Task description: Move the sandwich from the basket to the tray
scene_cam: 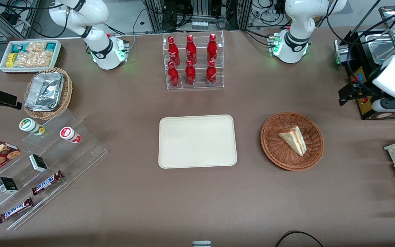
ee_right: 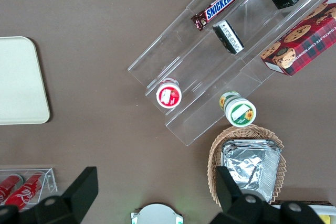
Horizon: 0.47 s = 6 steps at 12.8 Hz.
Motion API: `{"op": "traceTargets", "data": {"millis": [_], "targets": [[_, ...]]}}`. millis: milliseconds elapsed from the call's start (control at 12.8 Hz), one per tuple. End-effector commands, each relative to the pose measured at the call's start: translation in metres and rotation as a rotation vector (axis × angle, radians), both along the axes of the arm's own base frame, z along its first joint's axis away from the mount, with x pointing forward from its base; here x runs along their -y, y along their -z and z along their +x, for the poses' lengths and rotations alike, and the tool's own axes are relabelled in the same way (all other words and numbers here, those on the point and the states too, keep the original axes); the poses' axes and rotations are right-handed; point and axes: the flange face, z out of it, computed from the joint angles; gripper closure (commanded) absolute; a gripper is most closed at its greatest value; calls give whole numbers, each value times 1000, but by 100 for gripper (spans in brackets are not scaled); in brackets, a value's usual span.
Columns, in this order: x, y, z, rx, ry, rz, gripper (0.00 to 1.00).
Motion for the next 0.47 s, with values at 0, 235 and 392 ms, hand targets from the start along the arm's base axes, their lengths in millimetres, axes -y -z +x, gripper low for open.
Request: {"op": "traceTargets", "data": {"millis": [0,235,392], "targets": [[1,-6,1,-7,0,-1,0],[7,8,4,-19,-3,17,0],[9,39,12,-28,-60,18,0]]}}
